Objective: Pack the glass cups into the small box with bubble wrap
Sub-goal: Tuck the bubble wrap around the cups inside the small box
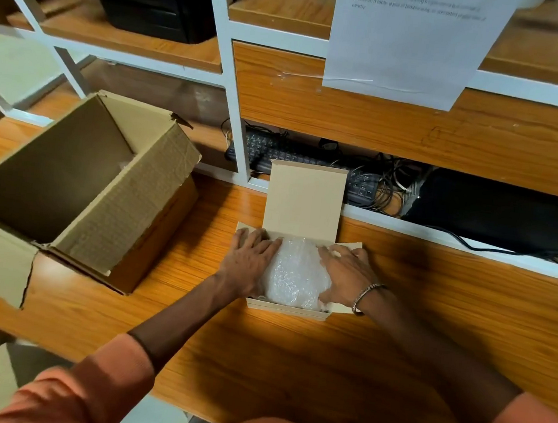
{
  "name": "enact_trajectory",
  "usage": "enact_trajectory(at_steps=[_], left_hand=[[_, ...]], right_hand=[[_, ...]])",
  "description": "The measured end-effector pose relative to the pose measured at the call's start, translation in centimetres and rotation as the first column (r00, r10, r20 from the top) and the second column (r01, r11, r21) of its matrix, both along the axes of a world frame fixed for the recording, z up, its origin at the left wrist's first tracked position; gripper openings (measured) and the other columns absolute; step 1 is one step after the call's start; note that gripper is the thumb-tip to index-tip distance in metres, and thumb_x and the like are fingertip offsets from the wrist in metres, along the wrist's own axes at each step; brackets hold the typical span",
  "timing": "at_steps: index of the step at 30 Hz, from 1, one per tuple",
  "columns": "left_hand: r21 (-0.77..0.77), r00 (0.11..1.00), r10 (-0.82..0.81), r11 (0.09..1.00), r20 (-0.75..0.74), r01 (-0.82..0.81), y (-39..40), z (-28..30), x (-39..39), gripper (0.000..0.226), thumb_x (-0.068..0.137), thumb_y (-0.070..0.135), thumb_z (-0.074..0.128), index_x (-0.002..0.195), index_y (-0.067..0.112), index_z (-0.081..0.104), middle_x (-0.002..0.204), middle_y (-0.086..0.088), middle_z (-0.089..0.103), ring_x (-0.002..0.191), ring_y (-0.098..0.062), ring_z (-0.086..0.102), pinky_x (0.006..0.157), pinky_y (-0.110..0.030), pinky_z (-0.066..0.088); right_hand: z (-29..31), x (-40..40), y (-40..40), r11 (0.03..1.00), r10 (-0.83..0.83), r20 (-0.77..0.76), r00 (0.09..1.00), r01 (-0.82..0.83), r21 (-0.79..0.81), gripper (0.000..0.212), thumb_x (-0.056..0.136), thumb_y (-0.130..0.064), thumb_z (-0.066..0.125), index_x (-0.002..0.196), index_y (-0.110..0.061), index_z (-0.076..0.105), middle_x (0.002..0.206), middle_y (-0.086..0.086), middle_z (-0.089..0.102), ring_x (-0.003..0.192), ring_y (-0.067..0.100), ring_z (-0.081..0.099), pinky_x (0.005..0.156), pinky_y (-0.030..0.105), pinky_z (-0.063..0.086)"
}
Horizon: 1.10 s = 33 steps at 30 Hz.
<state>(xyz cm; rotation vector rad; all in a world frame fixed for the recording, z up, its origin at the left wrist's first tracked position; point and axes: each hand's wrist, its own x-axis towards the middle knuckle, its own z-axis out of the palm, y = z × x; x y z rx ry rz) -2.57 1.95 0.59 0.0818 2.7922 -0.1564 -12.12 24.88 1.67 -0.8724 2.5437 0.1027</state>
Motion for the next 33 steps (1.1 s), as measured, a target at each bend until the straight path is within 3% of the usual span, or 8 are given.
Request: enact_trajectory(at_steps=[6,11,14,16,19,25,29,33], left_hand=[[0.052,0.999,0.007,0.999,-0.037,-0.005,0.0,-0.4,0.5,0.123,0.087,0.056,0.076,0.170,0.013,-0.003,0.174,-0.007,0.022,0.164,-0.031,0.002,0.129,-0.058,0.001],[0.382,0.998,0.056,0.923,-0.013,-0.047,-2.0,1.8,1.1,0.106,0.093,0.048,0.074,0.171,0.020,0.007,0.176,-0.006,0.022,0.164,-0.024,0.005,0.128,-0.053,-0.003],[0.449,0.982,0.144,0.890,-0.122,-0.075,-5.2,5.1,2.0,0.088,0.095,0.048,0.072,0.168,0.032,0.024,0.173,0.002,0.030,0.161,-0.023,0.016,0.126,-0.054,0.007],[0.471,0.958,0.213,0.876,-0.193,-0.100,-7.8,7.9,3.0,0.079,0.096,0.047,0.070,0.165,0.035,0.032,0.170,0.003,0.034,0.158,-0.024,0.026,0.123,-0.053,0.016],[0.513,0.912,0.291,0.852,-0.288,-0.109,-12.3,11.7,5.0,0.070,0.099,0.046,0.068,0.161,0.034,0.039,0.167,0.004,0.039,0.153,-0.021,0.032,0.120,-0.051,0.020],[0.430,0.795,0.399,0.881,-0.456,-0.196,-23.1,15.5,10.3,0.069,0.097,0.063,0.053,0.159,0.035,0.043,0.164,-0.001,0.045,0.152,-0.024,0.035,0.121,-0.056,0.016],[0.369,0.716,0.493,0.865,-0.494,-0.341,-30.0,15.8,14.2,0.077,0.088,0.069,0.047,0.154,0.030,0.052,0.159,-0.005,0.051,0.150,-0.029,0.039,0.118,-0.056,0.022],[0.440,0.626,0.588,0.806,-0.513,-0.396,-34.0,14.9,17.4,0.070,0.089,0.059,0.053,0.148,0.021,0.059,0.157,-0.009,0.053,0.147,-0.032,0.044,0.116,-0.056,0.027]], right_hand=[[0.9,2.1,-1.0,0.995,0.070,-0.122,0.990,-0.061,0.075,0.113,0.074,-0.065,0.081,0.162,-0.015,0.030,0.162,0.010,0.045,0.157,0.026,0.023,0.121,0.052,0.020],[3.8,0.9,-2.3,0.979,0.042,0.086,0.995,-0.058,0.198,0.112,0.075,-0.063,0.084,0.163,-0.020,0.028,0.168,0.015,0.034,0.156,0.034,0.028,0.121,0.050,0.029],[7.7,-0.1,-5.0,0.960,0.065,0.196,0.978,-0.115,0.256,0.109,0.081,-0.059,0.083,0.166,-0.020,0.026,0.167,0.013,0.037,0.152,0.034,0.036,0.119,0.049,0.039],[10.4,-0.2,-7.8,0.973,0.128,0.142,0.982,-0.152,0.173,0.092,0.087,-0.056,0.079,0.163,-0.024,0.036,0.163,0.006,0.045,0.148,0.030,0.042,0.118,0.045,0.039],[13.8,0.3,-13.4,0.972,0.213,0.050,0.976,-0.206,-0.116,0.061,0.093,-0.051,0.075,0.146,-0.028,0.057,0.141,0.001,0.066,0.131,0.027,0.059,0.107,0.045,0.049],[19.3,3.0,-26.1,0.828,0.262,-0.162,0.951,-0.308,-0.469,0.046,0.094,-0.053,0.071,0.135,-0.033,0.067,0.130,-0.001,0.070,0.123,0.023,0.060,0.102,0.047,0.051],[20.6,4.3,-33.9,0.772,0.321,-0.237,0.917,-0.398,-0.496,0.039,0.095,-0.048,0.070,0.130,-0.031,0.071,0.133,-0.005,0.070,0.119,0.019,0.065,0.098,0.037,0.049],[19.0,5.0,-41.6,0.819,0.444,-0.195,0.875,-0.484,-0.308,0.044,0.092,-0.045,0.076,0.131,-0.024,0.071,0.131,0.001,0.071,0.125,0.026,0.062,0.096,0.035,0.051]])
